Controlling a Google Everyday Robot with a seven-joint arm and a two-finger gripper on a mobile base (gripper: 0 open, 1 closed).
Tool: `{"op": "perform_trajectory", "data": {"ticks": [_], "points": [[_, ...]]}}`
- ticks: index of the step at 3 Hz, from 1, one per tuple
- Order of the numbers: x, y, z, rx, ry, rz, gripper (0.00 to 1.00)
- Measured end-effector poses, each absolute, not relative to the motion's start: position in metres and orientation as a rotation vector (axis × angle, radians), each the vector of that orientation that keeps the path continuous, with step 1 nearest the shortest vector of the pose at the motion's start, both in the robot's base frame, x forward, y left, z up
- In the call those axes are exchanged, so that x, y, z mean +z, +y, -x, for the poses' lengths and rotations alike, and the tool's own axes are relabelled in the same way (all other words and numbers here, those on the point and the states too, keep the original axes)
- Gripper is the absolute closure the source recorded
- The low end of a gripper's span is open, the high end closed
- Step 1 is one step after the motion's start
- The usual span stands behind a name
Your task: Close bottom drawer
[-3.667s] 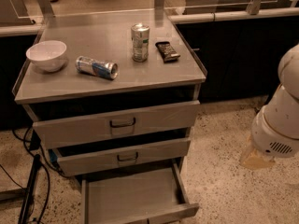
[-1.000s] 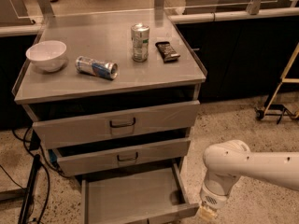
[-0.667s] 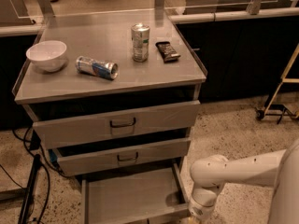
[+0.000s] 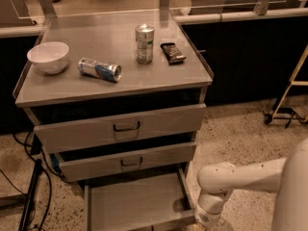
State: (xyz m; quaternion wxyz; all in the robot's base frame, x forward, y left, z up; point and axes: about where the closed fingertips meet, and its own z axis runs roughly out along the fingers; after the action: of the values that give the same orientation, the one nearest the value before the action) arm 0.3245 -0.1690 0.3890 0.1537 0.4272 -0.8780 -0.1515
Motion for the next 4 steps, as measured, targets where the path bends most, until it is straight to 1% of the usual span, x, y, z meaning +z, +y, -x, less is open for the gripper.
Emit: {"op": "perform_trajectory", "data": {"ticks": [1, 2, 4], "points": [[0.361, -0.170, -0.334, -0.499, -2.557, -1.118, 1.00], [0.343, -0.177, -0.352, -0.508, -2.623, -1.020, 1.00], [0.323, -0.176, -0.364, -0.509, -2.612, -0.931, 1.00]]}}
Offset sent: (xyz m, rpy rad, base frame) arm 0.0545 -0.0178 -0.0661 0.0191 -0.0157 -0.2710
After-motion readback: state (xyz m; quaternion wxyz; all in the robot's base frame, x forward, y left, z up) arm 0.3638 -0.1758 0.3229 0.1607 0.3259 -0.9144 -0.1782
